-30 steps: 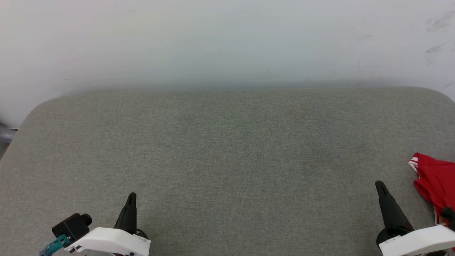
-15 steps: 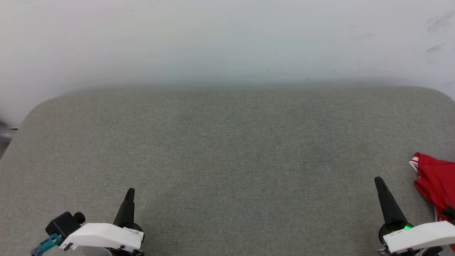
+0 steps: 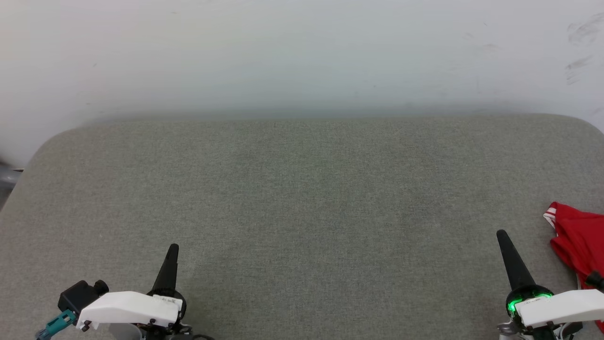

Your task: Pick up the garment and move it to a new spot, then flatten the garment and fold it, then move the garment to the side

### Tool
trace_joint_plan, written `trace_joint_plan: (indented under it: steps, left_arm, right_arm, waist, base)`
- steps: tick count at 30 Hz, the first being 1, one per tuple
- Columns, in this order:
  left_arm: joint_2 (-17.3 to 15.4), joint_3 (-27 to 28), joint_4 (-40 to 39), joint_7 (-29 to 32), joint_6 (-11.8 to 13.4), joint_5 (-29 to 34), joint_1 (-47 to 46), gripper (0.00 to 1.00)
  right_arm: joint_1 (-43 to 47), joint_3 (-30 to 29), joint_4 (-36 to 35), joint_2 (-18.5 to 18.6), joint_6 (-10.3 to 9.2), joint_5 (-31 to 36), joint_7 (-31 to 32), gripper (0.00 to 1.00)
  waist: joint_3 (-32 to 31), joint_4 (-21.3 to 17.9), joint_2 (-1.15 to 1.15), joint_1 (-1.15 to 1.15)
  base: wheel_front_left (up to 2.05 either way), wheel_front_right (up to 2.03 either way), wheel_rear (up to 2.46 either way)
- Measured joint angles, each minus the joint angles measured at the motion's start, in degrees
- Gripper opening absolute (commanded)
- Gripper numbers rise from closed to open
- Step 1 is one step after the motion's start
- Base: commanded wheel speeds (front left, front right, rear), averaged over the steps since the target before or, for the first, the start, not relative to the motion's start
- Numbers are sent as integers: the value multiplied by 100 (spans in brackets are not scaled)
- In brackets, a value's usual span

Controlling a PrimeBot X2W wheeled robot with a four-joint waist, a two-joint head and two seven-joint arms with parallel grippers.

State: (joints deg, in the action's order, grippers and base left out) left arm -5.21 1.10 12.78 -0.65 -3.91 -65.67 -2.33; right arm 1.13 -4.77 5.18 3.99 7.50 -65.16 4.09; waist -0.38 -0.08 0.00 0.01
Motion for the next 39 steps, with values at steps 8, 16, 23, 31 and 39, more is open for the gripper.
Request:
trace_joint_plan:
  steps: [8,16,23,31,39]
  left_arm:
    - [35,98,20,109,-56,-430,-49,0]
    - [62,171,37,222,-114,-825,-110,0]
    - [96,259,53,315,-165,-1199,-158,0]
    - [141,322,73,422,-201,-1550,-194,0]
    - [170,388,87,505,-250,-1884,-257,0]
  right_arm:
    - [-120,1,133,2,0,-457,7,0]
    - [-231,0,270,2,0,-883,27,0]
    - [-328,-1,398,2,0,-1283,48,0]
    - [-416,-4,513,2,0,-1659,57,0]
    - [-480,-12,624,1,0,-2008,77,0]
  waist:
    - [7,1,0,0]
    - [15,2,0,0]
    - [22,3,0,0]
    - [30,4,0,0]
    - [37,5,0,0]
  base:
    - [0,0,0]
    - [0,0,0]
    - [0,0,0]
    - [0,0,0]
    - [0,0,0]
